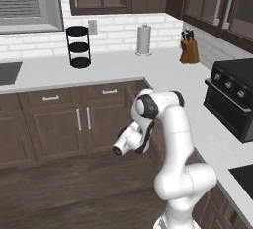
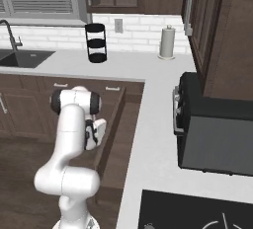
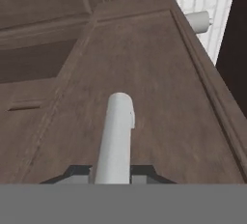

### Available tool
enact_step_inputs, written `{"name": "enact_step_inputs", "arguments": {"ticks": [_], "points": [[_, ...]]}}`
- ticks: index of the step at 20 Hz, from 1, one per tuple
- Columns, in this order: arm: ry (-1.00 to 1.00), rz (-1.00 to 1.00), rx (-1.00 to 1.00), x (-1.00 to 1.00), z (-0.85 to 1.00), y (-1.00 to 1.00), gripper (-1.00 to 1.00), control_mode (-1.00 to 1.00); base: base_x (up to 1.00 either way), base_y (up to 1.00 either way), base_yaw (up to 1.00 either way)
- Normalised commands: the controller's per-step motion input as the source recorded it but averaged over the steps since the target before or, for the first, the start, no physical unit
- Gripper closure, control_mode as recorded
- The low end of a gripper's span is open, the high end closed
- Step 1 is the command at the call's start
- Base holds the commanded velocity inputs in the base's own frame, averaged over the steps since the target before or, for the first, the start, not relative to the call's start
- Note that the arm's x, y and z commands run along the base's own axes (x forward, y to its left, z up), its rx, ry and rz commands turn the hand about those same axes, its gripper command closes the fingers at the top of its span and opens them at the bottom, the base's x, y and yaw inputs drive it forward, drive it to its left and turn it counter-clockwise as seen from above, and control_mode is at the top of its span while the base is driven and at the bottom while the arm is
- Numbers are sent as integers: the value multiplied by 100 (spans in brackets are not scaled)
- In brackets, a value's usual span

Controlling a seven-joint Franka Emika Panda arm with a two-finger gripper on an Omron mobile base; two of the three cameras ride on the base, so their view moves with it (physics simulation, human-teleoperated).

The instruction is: Take a straw from the drawer in front and place it inside the glass cup on the dining counter.

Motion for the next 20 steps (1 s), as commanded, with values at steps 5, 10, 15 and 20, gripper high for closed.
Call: {"name": "enact_step_inputs", "arguments": {"ticks": [5,10,15,20], "points": [[6,4,-7,-34,-21,71,-100,-100,0,0,0],[-4,-3,4,-49,1,16,-100,-100,0,0,0],[-7,-17,5,-60,46,43,-100,-100,0,0,0],[-1,-20,4,-46,74,53,-100,-100,0,0,0]]}}
